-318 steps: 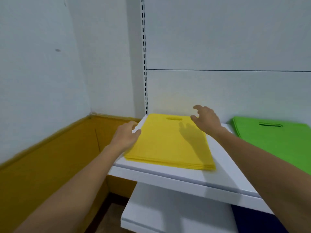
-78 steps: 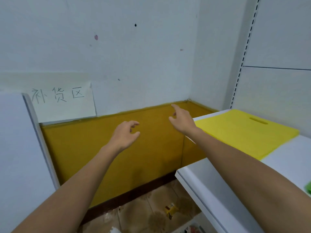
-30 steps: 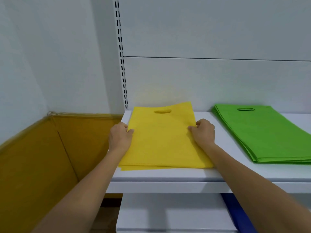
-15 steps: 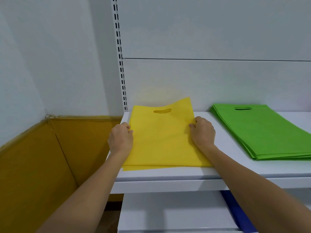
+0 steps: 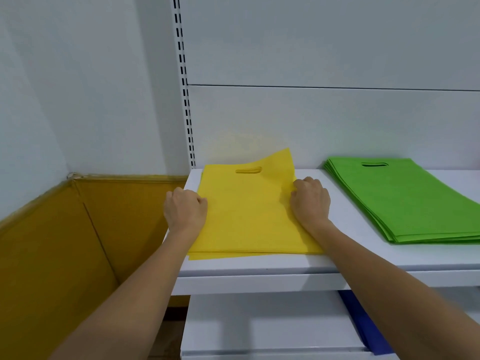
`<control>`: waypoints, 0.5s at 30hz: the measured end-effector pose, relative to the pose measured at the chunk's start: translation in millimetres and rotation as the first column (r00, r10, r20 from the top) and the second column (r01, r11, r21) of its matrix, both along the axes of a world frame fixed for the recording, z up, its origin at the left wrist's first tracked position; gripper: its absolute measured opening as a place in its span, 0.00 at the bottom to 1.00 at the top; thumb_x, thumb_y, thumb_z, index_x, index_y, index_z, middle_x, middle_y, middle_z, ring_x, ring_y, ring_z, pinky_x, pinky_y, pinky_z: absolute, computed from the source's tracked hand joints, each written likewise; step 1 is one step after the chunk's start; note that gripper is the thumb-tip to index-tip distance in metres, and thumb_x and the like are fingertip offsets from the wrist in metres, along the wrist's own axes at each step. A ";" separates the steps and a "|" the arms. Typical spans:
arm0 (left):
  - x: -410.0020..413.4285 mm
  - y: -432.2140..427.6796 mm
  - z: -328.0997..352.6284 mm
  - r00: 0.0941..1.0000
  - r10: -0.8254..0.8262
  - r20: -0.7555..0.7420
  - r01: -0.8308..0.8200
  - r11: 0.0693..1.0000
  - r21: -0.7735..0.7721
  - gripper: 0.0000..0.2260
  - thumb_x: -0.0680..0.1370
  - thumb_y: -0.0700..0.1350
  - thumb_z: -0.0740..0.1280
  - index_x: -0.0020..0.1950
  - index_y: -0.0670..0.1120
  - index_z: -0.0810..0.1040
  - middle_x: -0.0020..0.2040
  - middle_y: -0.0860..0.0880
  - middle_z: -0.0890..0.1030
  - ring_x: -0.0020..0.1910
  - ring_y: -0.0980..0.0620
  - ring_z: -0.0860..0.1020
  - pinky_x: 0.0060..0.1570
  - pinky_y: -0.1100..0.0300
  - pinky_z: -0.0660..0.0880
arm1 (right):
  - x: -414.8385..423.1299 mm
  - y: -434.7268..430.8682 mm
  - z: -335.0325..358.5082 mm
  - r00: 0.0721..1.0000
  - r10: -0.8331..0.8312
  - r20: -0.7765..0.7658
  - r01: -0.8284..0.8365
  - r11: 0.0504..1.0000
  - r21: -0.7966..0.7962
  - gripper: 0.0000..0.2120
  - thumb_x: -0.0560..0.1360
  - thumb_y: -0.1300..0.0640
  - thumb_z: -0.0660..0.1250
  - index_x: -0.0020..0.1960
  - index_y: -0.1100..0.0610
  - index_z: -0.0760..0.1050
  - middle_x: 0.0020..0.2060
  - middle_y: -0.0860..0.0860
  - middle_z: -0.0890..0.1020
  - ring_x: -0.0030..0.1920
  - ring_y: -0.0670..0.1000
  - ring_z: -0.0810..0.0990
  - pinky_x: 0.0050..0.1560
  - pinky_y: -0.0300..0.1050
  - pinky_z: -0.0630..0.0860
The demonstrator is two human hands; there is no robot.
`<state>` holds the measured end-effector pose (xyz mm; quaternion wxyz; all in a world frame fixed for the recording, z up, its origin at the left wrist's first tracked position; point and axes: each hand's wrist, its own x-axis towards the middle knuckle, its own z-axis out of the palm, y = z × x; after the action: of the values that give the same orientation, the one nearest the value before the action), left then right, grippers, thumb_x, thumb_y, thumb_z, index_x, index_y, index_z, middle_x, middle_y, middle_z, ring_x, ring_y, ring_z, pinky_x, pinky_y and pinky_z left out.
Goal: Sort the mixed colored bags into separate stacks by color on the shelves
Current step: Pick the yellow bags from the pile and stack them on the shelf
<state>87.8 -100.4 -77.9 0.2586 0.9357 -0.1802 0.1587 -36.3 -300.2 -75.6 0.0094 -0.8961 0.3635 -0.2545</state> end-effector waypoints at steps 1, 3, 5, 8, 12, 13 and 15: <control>-0.8 -0.2 0.6 1.000 -0.015 0.005 0.015 1.000 0.011 0.12 0.77 0.47 0.63 0.48 0.44 0.84 0.48 0.41 0.80 0.51 0.42 0.72 0.42 0.54 0.68 | 0.6 0.6 0.4 1.000 -0.002 -0.004 0.002 1.000 -0.004 0.08 0.75 0.65 0.56 0.50 0.63 0.73 0.50 0.58 0.77 0.52 0.59 0.73 0.43 0.47 0.61; -2.3 -0.9 1.5 0.998 -0.058 -0.003 0.058 0.998 0.011 0.12 0.77 0.48 0.63 0.46 0.44 0.84 0.46 0.42 0.81 0.49 0.42 0.74 0.41 0.55 0.69 | 1.6 0.6 0.8 1.000 0.002 0.006 -0.002 1.000 -0.001 0.07 0.76 0.65 0.55 0.50 0.63 0.71 0.48 0.59 0.78 0.50 0.60 0.74 0.41 0.46 0.61; -3.8 -1.6 1.9 0.996 -0.092 0.001 0.091 0.995 0.041 0.12 0.78 0.48 0.62 0.46 0.45 0.84 0.44 0.42 0.82 0.47 0.43 0.75 0.40 0.57 0.67 | 2.3 0.8 1.1 1.000 0.005 0.013 -0.005 1.000 0.005 0.07 0.77 0.65 0.55 0.51 0.63 0.70 0.48 0.59 0.78 0.51 0.60 0.74 0.41 0.46 0.61; -4.3 -0.7 1.6 0.994 -0.107 0.031 0.103 0.991 0.088 0.12 0.79 0.49 0.62 0.49 0.47 0.83 0.44 0.43 0.82 0.47 0.44 0.76 0.40 0.57 0.68 | 2.2 2.6 2.0 1.000 0.001 0.011 -0.002 1.000 0.010 0.06 0.77 0.65 0.55 0.51 0.63 0.69 0.48 0.59 0.78 0.50 0.60 0.74 0.40 0.46 0.60; -3.6 -1.6 1.6 0.991 -0.132 0.015 0.131 0.990 0.051 0.11 0.78 0.48 0.64 0.58 0.47 0.79 0.51 0.44 0.82 0.53 0.44 0.76 0.46 0.55 0.71 | 0.1 5.2 3.2 1.000 0.017 0.013 -0.017 1.000 0.010 0.03 0.77 0.65 0.55 0.46 0.59 0.62 0.47 0.59 0.77 0.50 0.60 0.74 0.40 0.46 0.60; -3.8 -1.9 2.1 0.989 -0.145 -0.008 0.145 0.989 0.009 0.12 0.78 0.47 0.65 0.60 0.46 0.77 0.53 0.44 0.81 0.55 0.44 0.76 0.49 0.54 0.71 | -0.2 5.6 3.4 1.000 0.024 0.020 -0.024 1.000 0.007 0.04 0.76 0.66 0.54 0.46 0.59 0.62 0.47 0.60 0.77 0.50 0.60 0.74 0.40 0.46 0.59; -5.3 -1.7 4.5 0.984 -0.159 -0.083 0.148 0.981 -0.125 0.16 0.77 0.45 0.66 0.63 0.43 0.73 0.56 0.42 0.80 0.58 0.43 0.75 0.53 0.52 0.71 | 0.4 6.0 3.3 0.996 0.053 0.075 -0.054 0.998 0.011 0.05 0.76 0.67 0.54 0.49 0.62 0.66 0.48 0.61 0.76 0.49 0.60 0.73 0.39 0.46 0.58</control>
<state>82.5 -102.0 -73.4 0.3332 0.9084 -0.2298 0.1051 -35.9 -294.2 -72.3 0.0358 -0.8953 0.3404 -0.2851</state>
